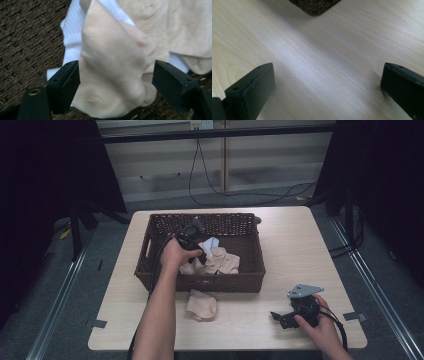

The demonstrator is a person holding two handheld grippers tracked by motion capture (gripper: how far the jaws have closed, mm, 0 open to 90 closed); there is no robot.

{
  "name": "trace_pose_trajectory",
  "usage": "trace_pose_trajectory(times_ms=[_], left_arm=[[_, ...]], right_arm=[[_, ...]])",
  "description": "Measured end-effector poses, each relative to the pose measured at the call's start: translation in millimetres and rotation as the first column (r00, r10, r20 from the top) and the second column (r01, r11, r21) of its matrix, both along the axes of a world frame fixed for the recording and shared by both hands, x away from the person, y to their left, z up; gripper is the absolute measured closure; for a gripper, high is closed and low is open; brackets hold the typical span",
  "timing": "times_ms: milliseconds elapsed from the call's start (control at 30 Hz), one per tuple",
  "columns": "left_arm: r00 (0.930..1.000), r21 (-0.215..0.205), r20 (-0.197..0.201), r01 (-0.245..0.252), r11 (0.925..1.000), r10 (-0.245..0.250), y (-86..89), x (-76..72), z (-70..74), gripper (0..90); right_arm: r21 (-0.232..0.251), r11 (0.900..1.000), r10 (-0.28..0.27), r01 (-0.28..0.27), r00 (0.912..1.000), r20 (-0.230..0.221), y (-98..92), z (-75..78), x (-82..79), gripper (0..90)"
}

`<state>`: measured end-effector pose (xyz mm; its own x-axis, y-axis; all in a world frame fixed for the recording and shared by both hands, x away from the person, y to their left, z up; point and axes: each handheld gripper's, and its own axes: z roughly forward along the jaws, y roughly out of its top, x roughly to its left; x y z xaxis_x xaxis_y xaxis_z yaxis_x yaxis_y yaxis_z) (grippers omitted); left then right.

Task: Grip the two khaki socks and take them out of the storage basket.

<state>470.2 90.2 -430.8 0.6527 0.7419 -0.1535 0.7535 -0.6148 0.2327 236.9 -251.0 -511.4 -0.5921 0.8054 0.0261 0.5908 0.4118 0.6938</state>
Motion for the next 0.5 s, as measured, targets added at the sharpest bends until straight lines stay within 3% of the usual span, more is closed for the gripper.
trace_pose_trajectory(times_ms=[167, 433, 500], left_arm=[[0.9998, -0.006, -0.020, 0.008, 0.9999, -0.009, -0.2, 0.3, -4.2, 35.8], [0.9986, -0.008, -0.048, 0.021, 0.9997, -0.022, -2.3, -0.4, -3.1, 72.9], [0.9986, -0.029, -0.047, 0.022, 0.9993, -0.023, -1.3, -0.6, -1.0, 79.6]], right_arm=[[-0.002, 1.000, 0.001, -0.001, 1.0000, 0.000, -0.1, 0.1, 0.0, 0.0], [0.000, 1.000, -0.001, 0.001, 1.0000, -0.001, 0.0, 0.0, -0.1, 0.0], [0.000, 1.000, 0.004, -0.004, 1.0000, 0.004, -0.1, -0.2, 0.3, 0.0]])
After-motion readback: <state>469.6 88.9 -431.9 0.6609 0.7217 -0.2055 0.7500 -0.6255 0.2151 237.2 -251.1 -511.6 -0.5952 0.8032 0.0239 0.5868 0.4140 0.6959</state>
